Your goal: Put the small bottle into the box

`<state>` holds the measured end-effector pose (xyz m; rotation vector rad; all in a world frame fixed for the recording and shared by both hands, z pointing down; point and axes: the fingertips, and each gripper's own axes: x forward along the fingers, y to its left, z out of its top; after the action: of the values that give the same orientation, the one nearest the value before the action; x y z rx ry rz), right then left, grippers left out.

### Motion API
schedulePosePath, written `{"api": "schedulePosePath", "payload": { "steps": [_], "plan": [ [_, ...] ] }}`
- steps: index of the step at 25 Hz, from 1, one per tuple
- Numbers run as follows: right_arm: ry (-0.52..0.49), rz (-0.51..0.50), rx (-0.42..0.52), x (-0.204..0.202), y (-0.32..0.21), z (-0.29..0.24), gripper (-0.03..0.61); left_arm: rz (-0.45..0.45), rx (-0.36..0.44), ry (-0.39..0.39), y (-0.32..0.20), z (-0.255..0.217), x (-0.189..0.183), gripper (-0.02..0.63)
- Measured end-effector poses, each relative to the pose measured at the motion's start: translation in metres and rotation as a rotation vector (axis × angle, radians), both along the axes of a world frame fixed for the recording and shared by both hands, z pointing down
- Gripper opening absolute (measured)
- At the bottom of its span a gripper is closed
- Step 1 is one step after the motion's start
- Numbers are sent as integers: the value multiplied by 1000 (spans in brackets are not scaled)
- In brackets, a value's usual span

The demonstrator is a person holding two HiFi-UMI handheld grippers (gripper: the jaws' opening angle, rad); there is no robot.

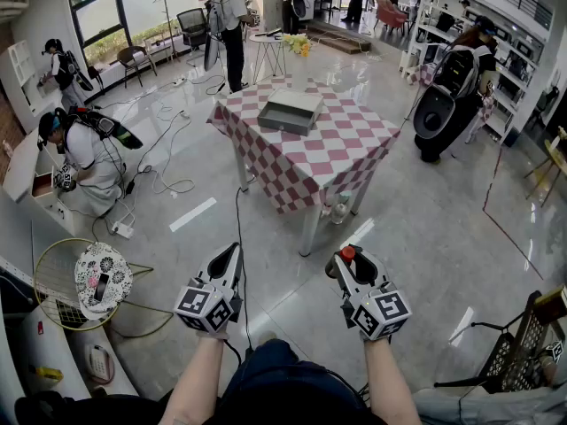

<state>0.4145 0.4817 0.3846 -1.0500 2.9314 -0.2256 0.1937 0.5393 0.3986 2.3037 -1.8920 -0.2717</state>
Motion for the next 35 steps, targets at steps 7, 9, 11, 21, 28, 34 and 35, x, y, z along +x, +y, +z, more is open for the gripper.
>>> {"api": "schedulePosePath", "payload": {
  "steps": [7,9,11,21,28,34,35],
  "plan": [
    [-9,4,2,3,1,2,156,-14,6,1,1,3,3,2],
    [-10,1,-2,2,-1,3,156,-15,3,4,-4,4,2,2],
    [-17,2,-10,1,-7,5,156,-12,-1,9,-13,7,0,2],
    [-21,22,-43,-34,-85,23,156,34,-39,20,-99,26,-30,2],
    [-23,28,-71,-77,-157,31,156,23,-69,33,-169,33,-80,2],
    [-19,45,-79,-115,-211,31,156,55,-76,34,-218,34,-110,2],
    [-16,45,-82,-121,-218,32,156,57,-78,36,-226,35,-115,2]
  ]
}}
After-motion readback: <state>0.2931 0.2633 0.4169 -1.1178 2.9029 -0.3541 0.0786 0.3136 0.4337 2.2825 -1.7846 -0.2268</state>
